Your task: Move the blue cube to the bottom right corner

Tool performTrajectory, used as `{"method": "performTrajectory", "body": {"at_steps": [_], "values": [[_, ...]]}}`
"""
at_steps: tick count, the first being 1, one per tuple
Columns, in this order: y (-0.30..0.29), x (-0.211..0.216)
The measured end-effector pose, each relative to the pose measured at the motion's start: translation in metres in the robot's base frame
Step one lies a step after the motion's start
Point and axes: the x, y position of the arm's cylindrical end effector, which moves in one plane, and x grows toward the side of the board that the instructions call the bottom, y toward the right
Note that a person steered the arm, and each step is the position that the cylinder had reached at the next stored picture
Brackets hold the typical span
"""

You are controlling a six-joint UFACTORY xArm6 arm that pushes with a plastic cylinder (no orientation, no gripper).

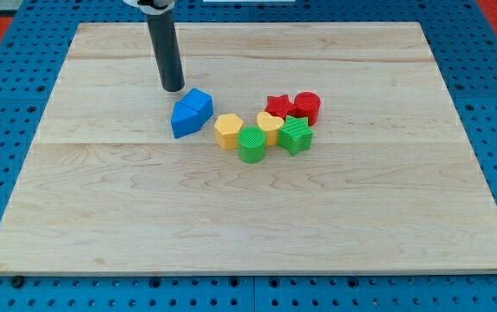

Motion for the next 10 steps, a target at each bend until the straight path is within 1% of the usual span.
{"method": "performTrajectory", "body": {"at_steps": [1,2,4,5,6,7,8,9,10], "values": [[0.048,0.007],[0.059,0.019],[0.058,0.035],[0.057,0.050],[0.050,0.068],[0.028,0.085],[0.006,0.109],[-0.001,0.136],[0.006,0.167]]}}
